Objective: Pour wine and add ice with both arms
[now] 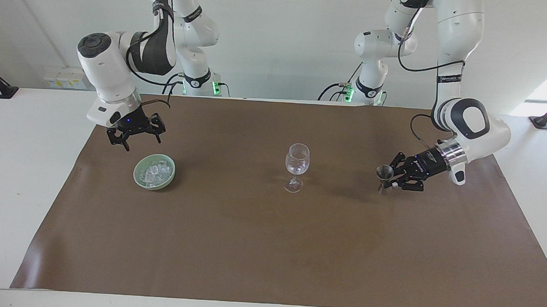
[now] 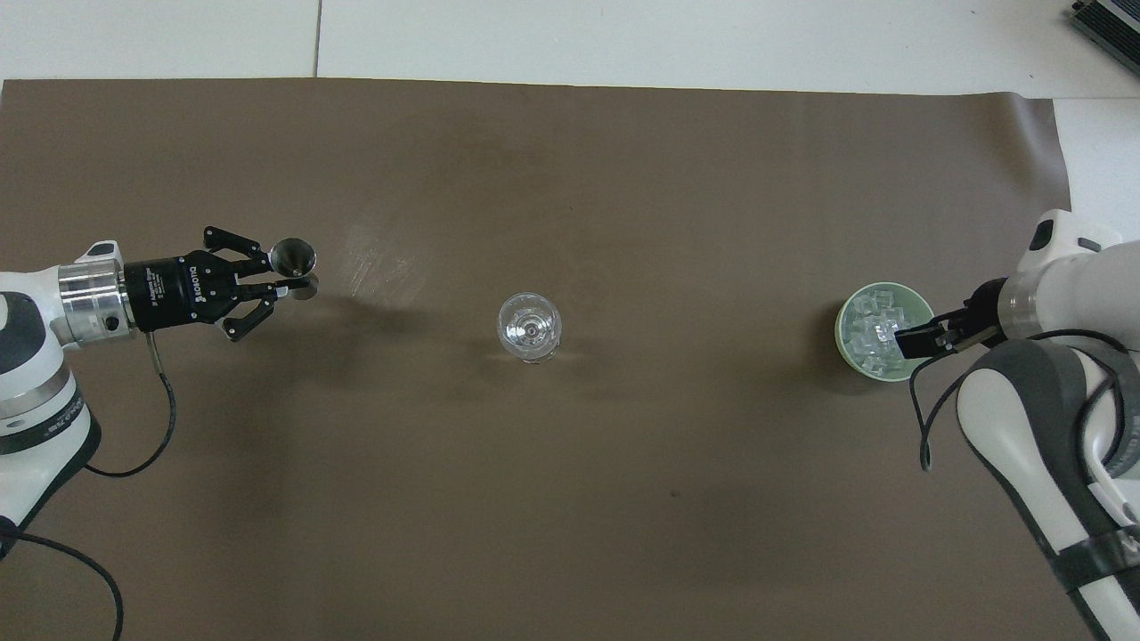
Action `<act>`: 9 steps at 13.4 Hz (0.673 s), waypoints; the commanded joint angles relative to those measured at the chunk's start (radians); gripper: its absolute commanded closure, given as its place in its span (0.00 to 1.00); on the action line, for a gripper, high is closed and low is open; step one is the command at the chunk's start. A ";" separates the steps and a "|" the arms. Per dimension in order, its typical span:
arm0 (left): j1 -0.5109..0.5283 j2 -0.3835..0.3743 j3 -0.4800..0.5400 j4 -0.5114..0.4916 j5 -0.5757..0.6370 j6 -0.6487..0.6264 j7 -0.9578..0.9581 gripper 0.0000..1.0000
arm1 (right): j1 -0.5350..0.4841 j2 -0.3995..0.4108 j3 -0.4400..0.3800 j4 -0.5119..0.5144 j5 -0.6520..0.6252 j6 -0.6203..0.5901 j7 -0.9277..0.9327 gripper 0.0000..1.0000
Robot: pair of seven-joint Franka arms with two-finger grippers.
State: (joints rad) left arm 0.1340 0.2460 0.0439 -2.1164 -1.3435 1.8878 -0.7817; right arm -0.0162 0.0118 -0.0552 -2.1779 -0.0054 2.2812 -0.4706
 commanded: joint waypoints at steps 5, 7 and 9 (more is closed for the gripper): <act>0.073 0.013 -0.006 -0.027 -0.043 -0.029 0.032 1.00 | -0.018 0.066 0.008 -0.028 0.008 0.075 -0.063 0.18; 0.093 0.032 -0.006 -0.025 -0.045 -0.029 0.032 1.00 | -0.015 0.071 0.009 -0.028 0.008 0.090 -0.054 0.32; 0.104 0.047 -0.006 -0.013 -0.057 -0.027 0.030 1.00 | -0.016 0.089 0.009 -0.028 0.008 0.109 -0.056 0.33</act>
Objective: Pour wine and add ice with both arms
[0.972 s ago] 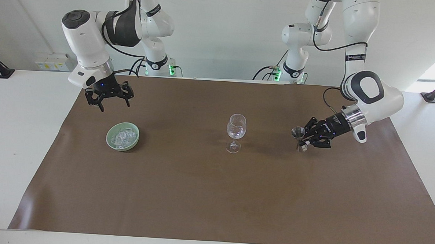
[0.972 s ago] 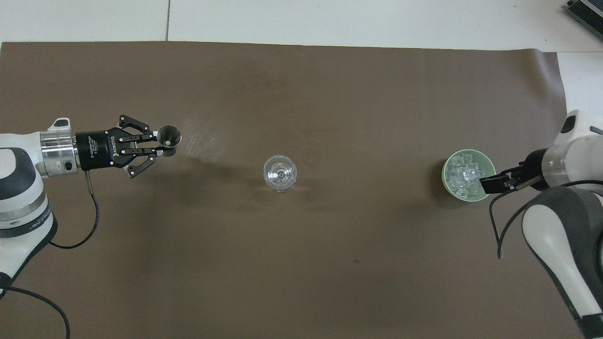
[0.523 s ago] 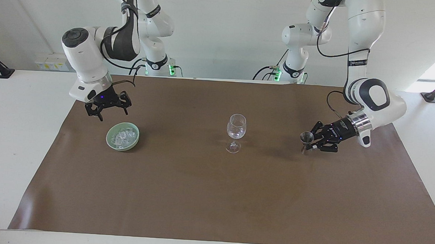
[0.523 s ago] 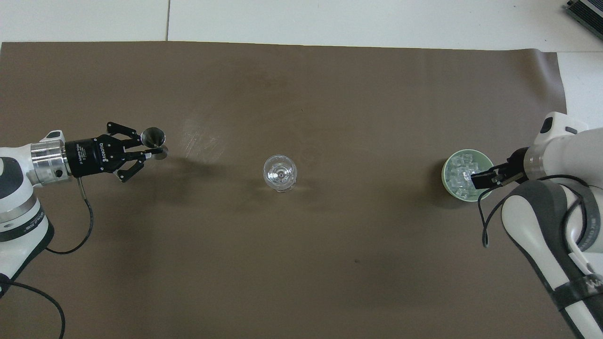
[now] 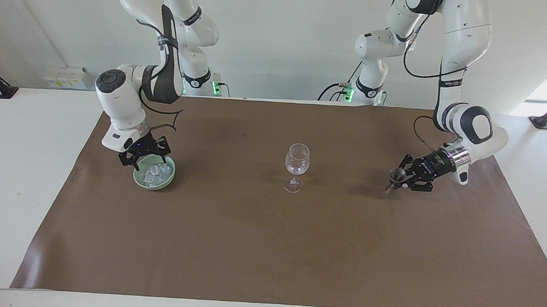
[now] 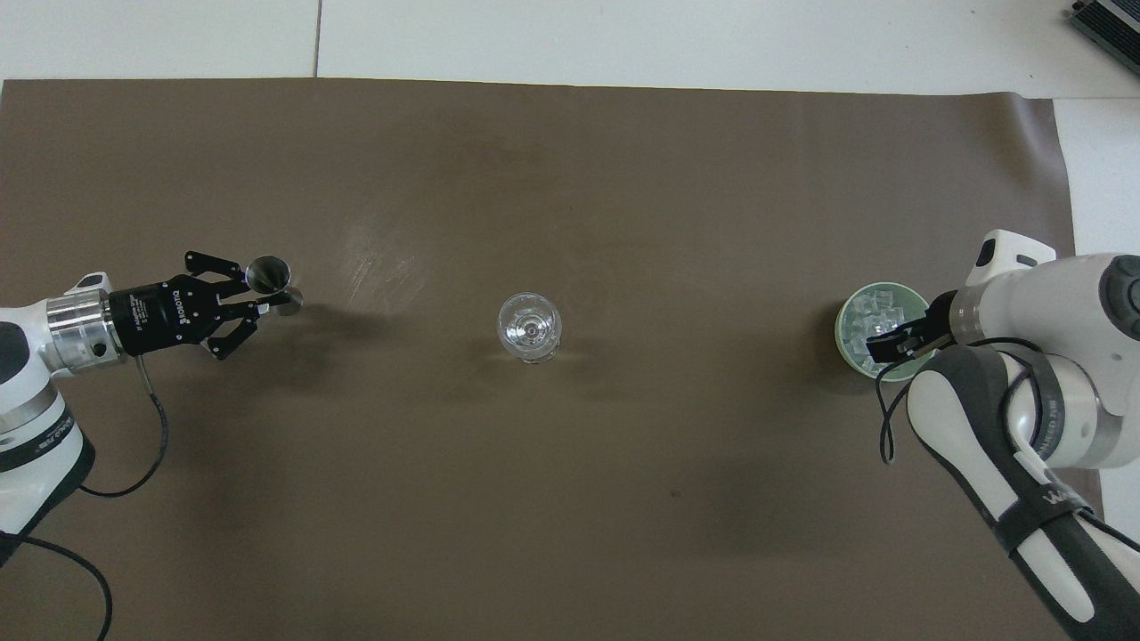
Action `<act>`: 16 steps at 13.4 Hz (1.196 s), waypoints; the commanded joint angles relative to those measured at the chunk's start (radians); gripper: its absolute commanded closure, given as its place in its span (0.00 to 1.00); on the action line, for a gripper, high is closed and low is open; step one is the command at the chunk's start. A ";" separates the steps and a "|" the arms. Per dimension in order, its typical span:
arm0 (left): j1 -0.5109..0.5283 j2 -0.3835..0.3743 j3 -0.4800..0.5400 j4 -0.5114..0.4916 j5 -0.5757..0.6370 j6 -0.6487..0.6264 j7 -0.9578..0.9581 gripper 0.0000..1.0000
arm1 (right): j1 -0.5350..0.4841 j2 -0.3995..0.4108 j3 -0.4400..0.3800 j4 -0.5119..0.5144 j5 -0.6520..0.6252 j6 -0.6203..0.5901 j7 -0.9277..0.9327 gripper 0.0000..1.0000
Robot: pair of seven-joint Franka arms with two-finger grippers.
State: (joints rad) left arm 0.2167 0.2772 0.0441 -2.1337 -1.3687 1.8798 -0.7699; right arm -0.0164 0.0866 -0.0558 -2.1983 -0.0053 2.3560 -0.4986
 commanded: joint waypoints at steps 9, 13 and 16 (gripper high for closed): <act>0.101 0.097 -0.007 -0.005 -0.073 -0.077 0.056 1.00 | -0.016 0.031 0.010 -0.003 0.008 0.028 -0.029 0.54; 0.125 0.117 -0.007 -0.011 -0.085 -0.132 0.092 1.00 | -0.016 0.031 0.010 0.003 0.008 0.016 -0.029 0.62; 0.133 0.116 -0.007 -0.012 -0.092 -0.143 0.090 0.85 | -0.016 0.031 0.010 0.014 0.011 0.005 -0.029 0.63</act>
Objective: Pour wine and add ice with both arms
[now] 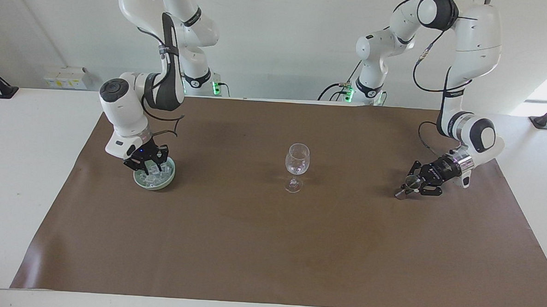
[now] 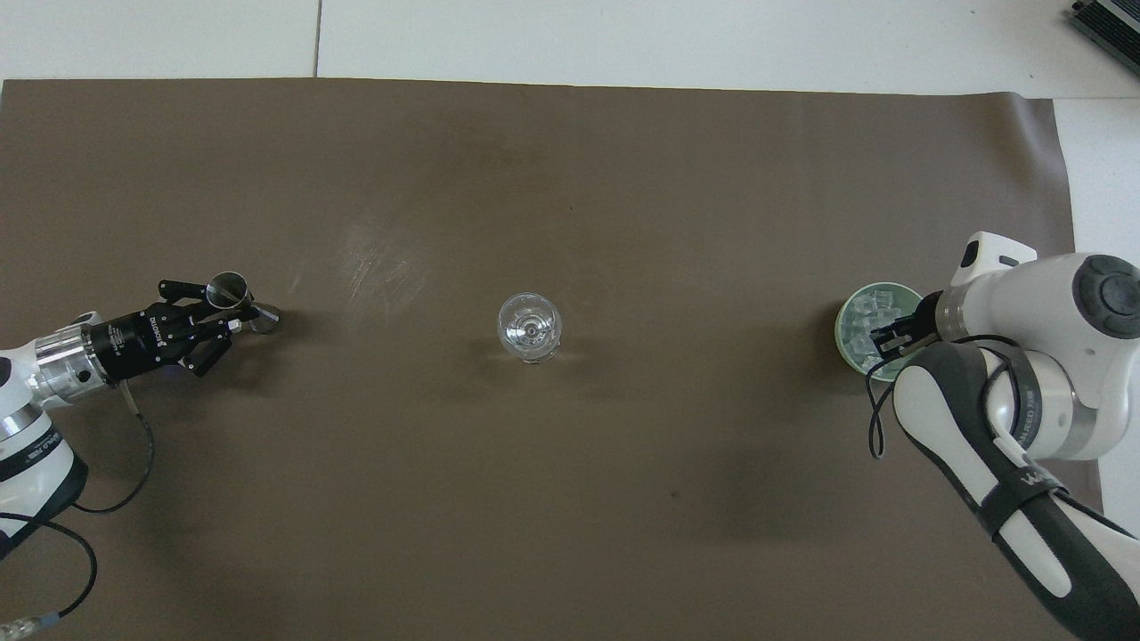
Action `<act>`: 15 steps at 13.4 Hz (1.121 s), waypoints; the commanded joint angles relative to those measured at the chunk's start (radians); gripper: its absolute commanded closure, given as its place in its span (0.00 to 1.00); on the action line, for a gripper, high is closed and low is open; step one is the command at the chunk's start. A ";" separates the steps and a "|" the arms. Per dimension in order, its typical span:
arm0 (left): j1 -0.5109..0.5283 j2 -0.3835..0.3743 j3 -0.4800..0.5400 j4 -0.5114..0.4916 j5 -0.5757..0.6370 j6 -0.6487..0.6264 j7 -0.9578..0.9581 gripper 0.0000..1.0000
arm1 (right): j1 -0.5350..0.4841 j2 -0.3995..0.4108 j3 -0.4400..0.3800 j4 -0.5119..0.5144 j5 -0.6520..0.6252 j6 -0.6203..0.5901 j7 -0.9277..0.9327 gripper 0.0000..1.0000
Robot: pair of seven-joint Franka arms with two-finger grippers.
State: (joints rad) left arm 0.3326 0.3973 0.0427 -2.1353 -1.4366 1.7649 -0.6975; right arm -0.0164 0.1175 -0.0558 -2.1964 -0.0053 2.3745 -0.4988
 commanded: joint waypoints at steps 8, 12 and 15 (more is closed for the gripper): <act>0.023 -0.006 -0.003 -0.009 -0.024 -0.050 0.007 0.00 | -0.014 -0.006 0.011 0.027 0.013 -0.040 -0.020 1.00; 0.034 -0.006 0.003 -0.002 -0.004 -0.062 -0.028 0.00 | -0.007 -0.018 0.014 0.086 0.053 -0.133 0.029 1.00; 0.051 -0.014 0.008 0.002 0.065 -0.065 -0.049 0.00 | -0.001 -0.051 0.020 0.095 0.071 -0.155 0.084 1.00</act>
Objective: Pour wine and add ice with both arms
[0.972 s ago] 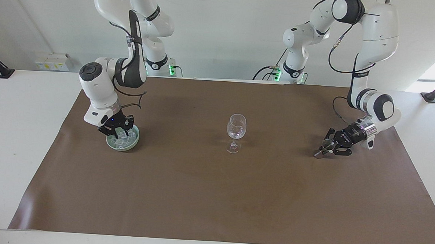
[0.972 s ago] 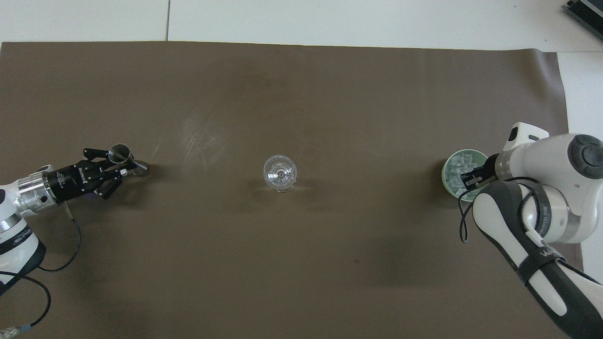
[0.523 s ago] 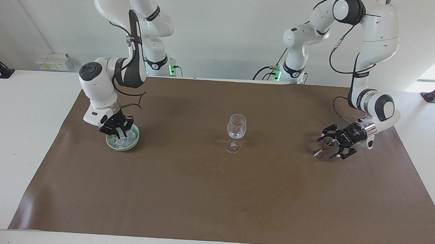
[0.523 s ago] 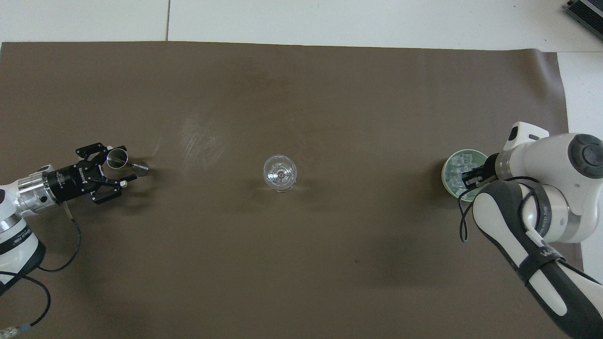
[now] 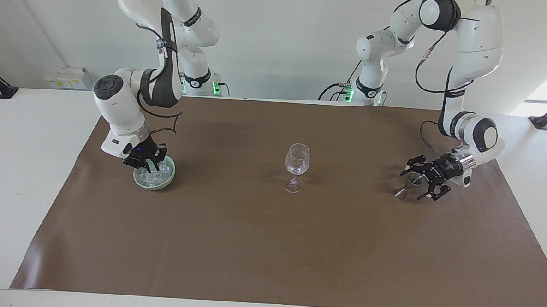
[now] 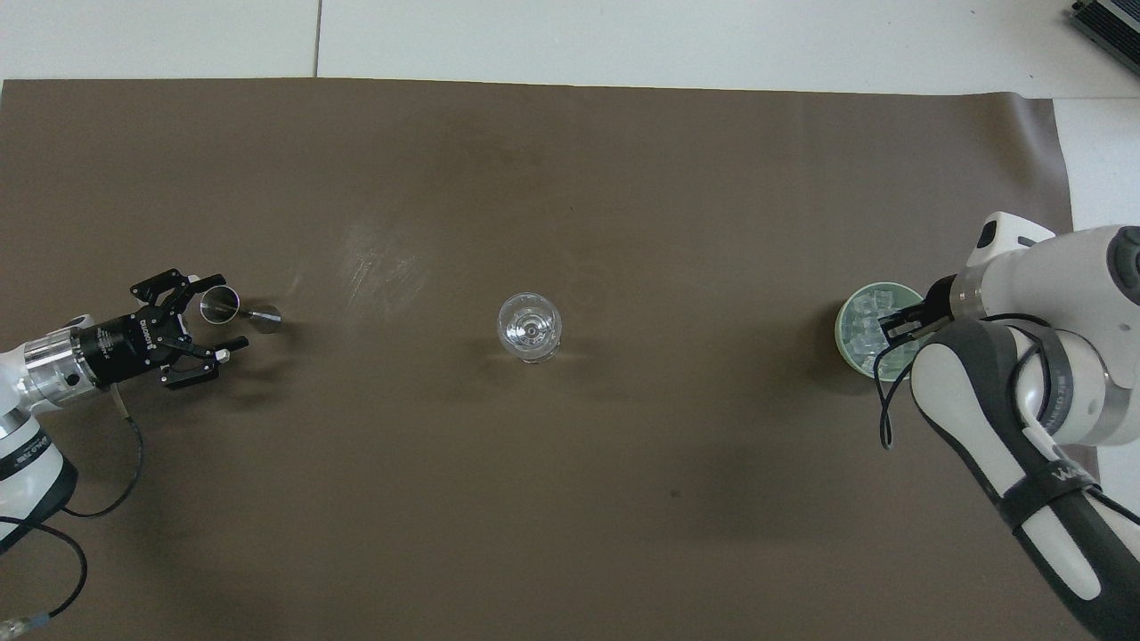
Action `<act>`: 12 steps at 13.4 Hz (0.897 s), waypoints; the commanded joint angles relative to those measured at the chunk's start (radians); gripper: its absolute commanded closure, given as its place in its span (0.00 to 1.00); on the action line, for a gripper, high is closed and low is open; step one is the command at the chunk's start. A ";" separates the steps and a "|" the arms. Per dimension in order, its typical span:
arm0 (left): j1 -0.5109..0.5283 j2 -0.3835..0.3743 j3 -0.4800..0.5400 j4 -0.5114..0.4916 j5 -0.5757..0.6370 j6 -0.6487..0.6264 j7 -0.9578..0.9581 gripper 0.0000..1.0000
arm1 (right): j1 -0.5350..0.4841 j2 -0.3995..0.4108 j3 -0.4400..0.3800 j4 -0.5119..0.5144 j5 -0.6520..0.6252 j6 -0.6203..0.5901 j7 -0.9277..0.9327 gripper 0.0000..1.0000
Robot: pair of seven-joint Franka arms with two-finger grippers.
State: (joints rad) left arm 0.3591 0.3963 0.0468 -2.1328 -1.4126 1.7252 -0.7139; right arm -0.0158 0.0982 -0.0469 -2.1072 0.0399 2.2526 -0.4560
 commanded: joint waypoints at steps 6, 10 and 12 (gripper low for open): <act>0.029 -0.056 0.024 0.040 0.225 -0.024 -0.065 0.00 | 0.010 -0.103 0.091 0.145 0.032 -0.249 0.322 1.00; 0.027 -0.073 0.024 0.118 0.369 -0.024 -0.068 0.00 | 0.010 -0.120 0.186 0.200 0.107 -0.281 0.540 1.00; 0.027 -0.094 0.024 0.161 0.478 -0.021 -0.055 0.00 | 0.010 -0.109 0.272 0.220 0.107 -0.254 0.724 1.00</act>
State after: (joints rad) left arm 0.3826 0.3289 0.0689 -2.0059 -1.0151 1.7182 -0.7586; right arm -0.0012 -0.0200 0.1611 -1.9105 0.1336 1.9874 0.1355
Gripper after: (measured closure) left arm 0.000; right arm 0.775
